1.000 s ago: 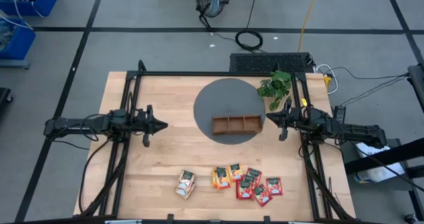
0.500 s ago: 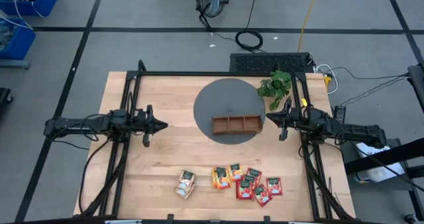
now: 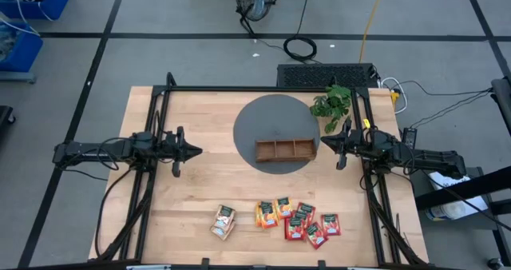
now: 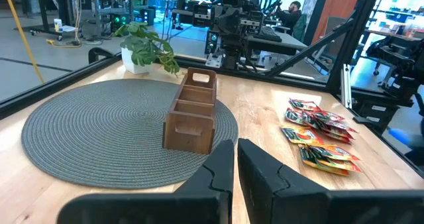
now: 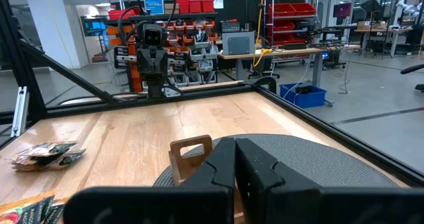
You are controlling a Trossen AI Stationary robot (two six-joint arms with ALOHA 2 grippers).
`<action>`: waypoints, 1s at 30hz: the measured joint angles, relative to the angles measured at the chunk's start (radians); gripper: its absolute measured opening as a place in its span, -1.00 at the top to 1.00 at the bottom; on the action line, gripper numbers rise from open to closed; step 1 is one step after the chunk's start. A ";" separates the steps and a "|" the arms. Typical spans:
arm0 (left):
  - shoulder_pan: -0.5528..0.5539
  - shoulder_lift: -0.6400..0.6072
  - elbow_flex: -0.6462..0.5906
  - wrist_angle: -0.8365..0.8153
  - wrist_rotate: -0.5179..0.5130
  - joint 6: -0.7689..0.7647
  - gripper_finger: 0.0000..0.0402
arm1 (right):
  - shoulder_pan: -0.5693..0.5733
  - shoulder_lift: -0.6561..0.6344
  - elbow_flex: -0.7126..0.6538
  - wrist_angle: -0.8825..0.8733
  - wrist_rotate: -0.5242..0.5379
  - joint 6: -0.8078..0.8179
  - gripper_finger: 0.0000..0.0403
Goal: Pick & Place Tea
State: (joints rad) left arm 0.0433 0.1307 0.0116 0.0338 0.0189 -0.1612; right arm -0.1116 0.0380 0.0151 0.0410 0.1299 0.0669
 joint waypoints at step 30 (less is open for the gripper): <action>0.000 0.000 0.000 0.071 -0.001 0.000 0.87 | 0.000 0.000 0.000 0.016 0.000 -0.034 1.00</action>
State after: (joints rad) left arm 0.0433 0.1310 0.0114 0.1047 0.0177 -0.1610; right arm -0.1116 0.0382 0.0147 0.0566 0.1299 0.0332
